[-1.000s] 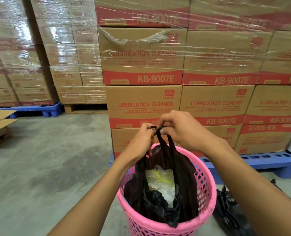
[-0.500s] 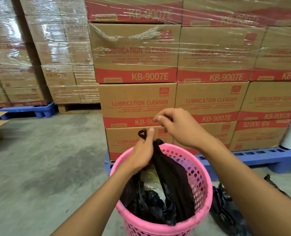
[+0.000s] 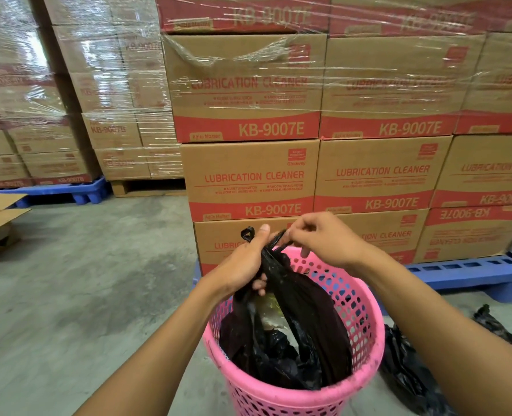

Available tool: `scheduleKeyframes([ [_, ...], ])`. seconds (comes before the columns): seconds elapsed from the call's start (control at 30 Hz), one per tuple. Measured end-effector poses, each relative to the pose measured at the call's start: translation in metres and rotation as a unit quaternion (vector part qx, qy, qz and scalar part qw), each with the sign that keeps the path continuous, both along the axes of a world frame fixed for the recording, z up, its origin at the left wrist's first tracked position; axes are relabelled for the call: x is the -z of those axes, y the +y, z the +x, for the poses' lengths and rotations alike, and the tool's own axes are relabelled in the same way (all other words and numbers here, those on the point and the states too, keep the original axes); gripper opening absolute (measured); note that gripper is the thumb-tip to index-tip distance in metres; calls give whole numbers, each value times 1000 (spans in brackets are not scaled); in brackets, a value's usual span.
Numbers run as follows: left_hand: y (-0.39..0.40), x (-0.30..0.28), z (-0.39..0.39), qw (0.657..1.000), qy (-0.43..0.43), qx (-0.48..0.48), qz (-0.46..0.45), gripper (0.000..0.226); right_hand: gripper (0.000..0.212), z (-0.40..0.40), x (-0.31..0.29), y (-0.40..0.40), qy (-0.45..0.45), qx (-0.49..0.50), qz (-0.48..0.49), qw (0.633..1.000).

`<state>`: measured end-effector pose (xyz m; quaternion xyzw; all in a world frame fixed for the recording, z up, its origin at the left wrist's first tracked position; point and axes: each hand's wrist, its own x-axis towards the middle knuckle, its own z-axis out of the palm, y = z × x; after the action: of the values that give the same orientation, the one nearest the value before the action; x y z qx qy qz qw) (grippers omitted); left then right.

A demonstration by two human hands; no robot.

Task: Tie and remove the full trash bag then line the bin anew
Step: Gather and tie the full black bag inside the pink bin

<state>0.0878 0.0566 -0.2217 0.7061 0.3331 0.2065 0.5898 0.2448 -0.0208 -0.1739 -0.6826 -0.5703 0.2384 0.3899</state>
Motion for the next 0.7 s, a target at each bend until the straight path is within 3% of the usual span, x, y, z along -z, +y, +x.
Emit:
scheduleKeyframes([
  [0.1,4,-4,-7,999,2,31,-35,69,20,-1,-12,1,69,17,44,996],
  [0.2,9,-5,-10,997,-33,46,-57,59,19,-5,-17,-3,99,-44,59,992],
  [0.3,16,1,-16,995,-60,62,-43,31,11,-5,-19,-11,-23,-192,-30,981],
  [0.4,22,8,-26,996,-46,65,-31,41,12,-2,-16,-16,-131,-266,-164,941],
  [0.47,29,12,-31,996,24,33,83,50,15,4,-10,-11,-166,-225,-158,947],
  [0.5,32,14,-32,977,86,0,196,52,15,7,-5,-8,-163,-190,-133,959],
  [0.57,31,22,-32,906,177,-85,375,58,13,11,6,-2,-131,-125,-77,980],
  [0.6,27,25,-30,882,177,-127,417,62,13,11,13,1,-116,-98,-56,987],
  [0.7,14,35,-22,856,107,-189,468,68,21,2,37,6,-80,-56,-19,995],
])
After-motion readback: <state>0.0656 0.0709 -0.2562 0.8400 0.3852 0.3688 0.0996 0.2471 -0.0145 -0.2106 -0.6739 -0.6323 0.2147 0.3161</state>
